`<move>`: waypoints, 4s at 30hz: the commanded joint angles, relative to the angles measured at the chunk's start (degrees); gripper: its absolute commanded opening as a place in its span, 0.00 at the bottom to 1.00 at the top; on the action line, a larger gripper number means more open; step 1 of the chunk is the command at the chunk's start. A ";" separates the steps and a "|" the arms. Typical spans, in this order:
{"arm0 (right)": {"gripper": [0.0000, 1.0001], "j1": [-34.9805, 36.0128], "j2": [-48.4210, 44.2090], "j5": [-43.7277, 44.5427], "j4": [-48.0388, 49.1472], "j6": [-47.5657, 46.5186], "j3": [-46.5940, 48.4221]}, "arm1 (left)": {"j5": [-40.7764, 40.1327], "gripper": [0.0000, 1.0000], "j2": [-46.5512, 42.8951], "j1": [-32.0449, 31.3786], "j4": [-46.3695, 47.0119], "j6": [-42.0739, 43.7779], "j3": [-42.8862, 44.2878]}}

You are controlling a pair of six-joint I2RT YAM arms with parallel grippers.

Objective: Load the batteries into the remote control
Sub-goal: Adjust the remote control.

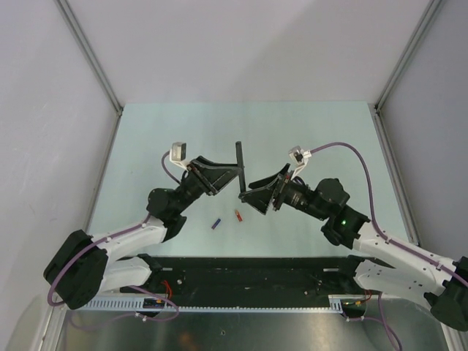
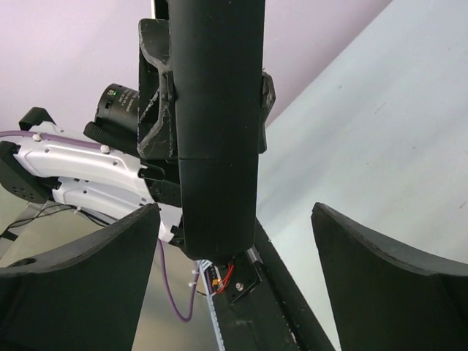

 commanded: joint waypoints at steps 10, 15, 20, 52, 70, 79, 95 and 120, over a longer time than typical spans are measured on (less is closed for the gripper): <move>0.66 0.91 3.25 -2.50 7.30 0.77 0.87 | -0.81 0.00 -0.34 -0.94 8.97 -0.42 -0.30; 0.47 1.44 2.37 -2.58 6.16 -0.11 0.87 | -0.55 0.05 -0.43 -0.94 8.97 -0.07 -0.30; 0.33 2.06 0.79 -3.38 4.50 -1.08 0.87 | -0.99 0.70 -0.69 -0.85 8.89 0.28 -0.38; 0.36 14.79 2.71 46.72 -53.17 -14.09 18.09 | -11.97 1.00 -12.57 -2.25 -58.43 21.36 8.13; 0.38 16.65 7.99 43.73 -49.22 -11.19 18.62 | -19.63 0.94 -3.96 -12.28 -58.79 22.07 15.61; 0.38 17.79 9.13 43.03 -48.42 -10.57 18.89 | -19.27 0.79 -0.34 -12.89 -53.44 20.15 15.44; 0.38 19.20 9.40 43.21 -47.28 -9.69 18.97 | -19.80 0.52 3.08 -14.83 -45.09 19.18 14.03; 0.58 19.37 8.61 43.47 -47.54 -9.25 18.98 | -17.60 0.15 2.21 -14.83 -43.06 18.74 10.43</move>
